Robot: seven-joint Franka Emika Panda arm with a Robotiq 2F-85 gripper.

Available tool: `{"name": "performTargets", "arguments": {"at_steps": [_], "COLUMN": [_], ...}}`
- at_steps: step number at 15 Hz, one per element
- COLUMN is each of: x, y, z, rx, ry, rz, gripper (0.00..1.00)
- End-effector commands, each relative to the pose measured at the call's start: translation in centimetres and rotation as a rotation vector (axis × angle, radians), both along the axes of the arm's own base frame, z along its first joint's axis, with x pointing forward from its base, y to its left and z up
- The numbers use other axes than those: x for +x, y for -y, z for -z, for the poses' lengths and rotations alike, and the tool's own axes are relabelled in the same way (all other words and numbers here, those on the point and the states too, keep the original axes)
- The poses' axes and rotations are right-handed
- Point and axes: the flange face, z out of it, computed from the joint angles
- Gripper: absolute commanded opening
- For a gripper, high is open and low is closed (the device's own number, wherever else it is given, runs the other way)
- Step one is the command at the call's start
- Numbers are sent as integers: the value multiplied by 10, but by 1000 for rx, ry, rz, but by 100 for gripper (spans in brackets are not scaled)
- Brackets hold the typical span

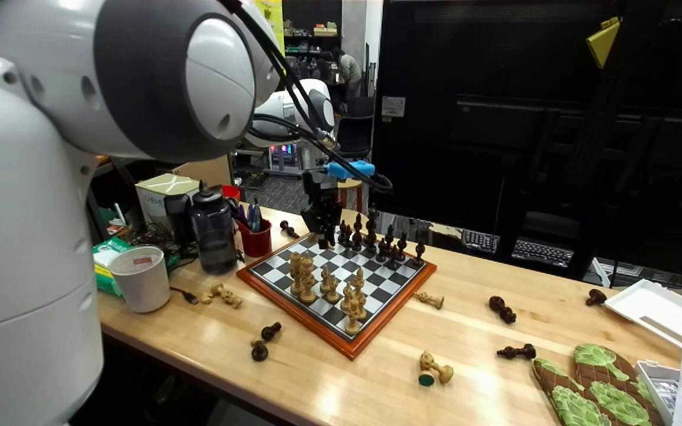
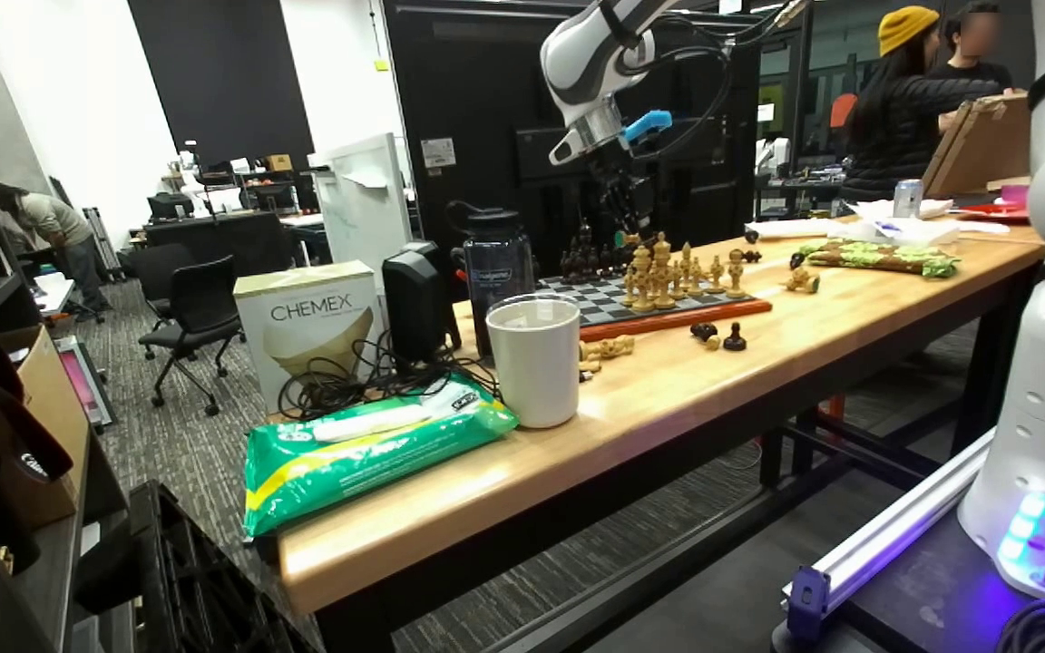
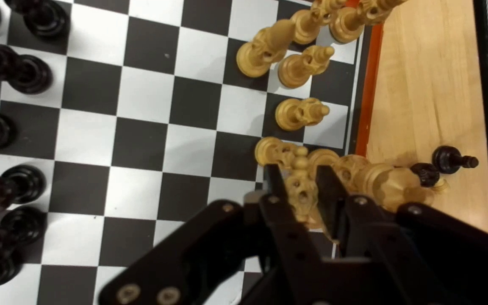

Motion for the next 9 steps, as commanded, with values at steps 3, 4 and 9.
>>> {"name": "performTargets", "arguments": {"at_steps": [3, 4, 9], "x": [25, 27, 39], "y": [-17, -18, -23], "z": [-6, -5, 1], "rx": [-28, -22, 4], "ry": [28, 26, 11], "rz": [-84, -88, -116], "gripper": [6, 6, 6]}}
